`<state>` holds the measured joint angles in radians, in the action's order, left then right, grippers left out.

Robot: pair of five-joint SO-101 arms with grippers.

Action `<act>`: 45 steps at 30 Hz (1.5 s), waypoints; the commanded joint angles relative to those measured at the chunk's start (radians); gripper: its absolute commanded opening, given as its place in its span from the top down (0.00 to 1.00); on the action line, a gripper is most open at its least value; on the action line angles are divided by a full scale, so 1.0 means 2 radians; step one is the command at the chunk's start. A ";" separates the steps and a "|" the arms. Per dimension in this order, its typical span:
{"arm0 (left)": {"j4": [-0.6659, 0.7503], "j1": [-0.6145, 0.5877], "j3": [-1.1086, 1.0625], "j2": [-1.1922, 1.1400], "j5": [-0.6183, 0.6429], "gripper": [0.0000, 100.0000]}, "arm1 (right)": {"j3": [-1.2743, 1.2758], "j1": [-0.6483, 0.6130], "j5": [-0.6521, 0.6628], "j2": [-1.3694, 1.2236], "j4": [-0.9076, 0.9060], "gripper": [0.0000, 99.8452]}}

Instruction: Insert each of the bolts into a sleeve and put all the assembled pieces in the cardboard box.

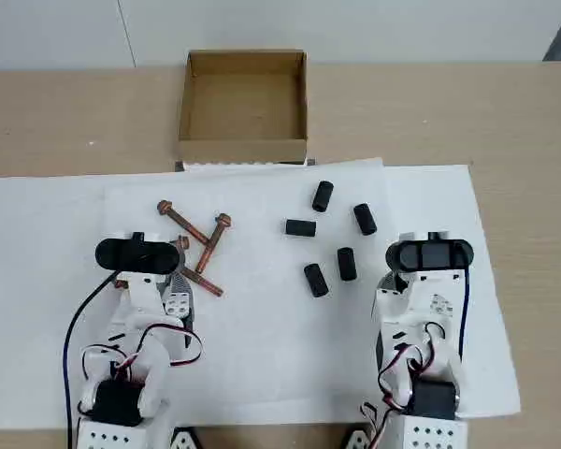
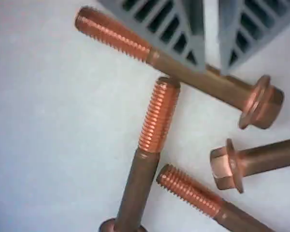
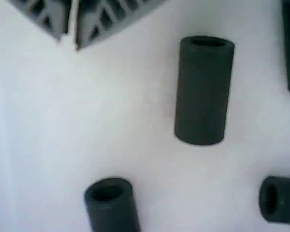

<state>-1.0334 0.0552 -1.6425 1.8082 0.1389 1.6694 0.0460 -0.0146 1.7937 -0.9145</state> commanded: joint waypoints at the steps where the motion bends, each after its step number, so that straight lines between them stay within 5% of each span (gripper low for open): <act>1: 0.002 0.001 0.002 0.005 -0.003 0.99 | 0.007 0.003 -0.002 0.010 -0.003 1.00; 11: 0.002 0.027 0.006 0.005 -0.003 0.99 | 0.007 0.003 -0.002 0.010 -0.003 1.00; 21: -0.019 0.029 0.155 -0.005 -0.004 0.99 | 0.007 0.003 -0.002 0.010 -0.003 1.00; 32: -0.152 0.027 0.425 -0.276 -0.011 0.99 | 0.007 0.003 -0.002 0.010 -0.003 1.00; 45: -0.162 0.002 0.550 -0.436 -0.011 0.99 | 0.007 0.002 -0.001 0.010 -0.002 1.00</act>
<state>-1.3571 0.0890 -0.5900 0.9659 0.1204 1.6694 0.0460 -0.0146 1.7937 -0.9145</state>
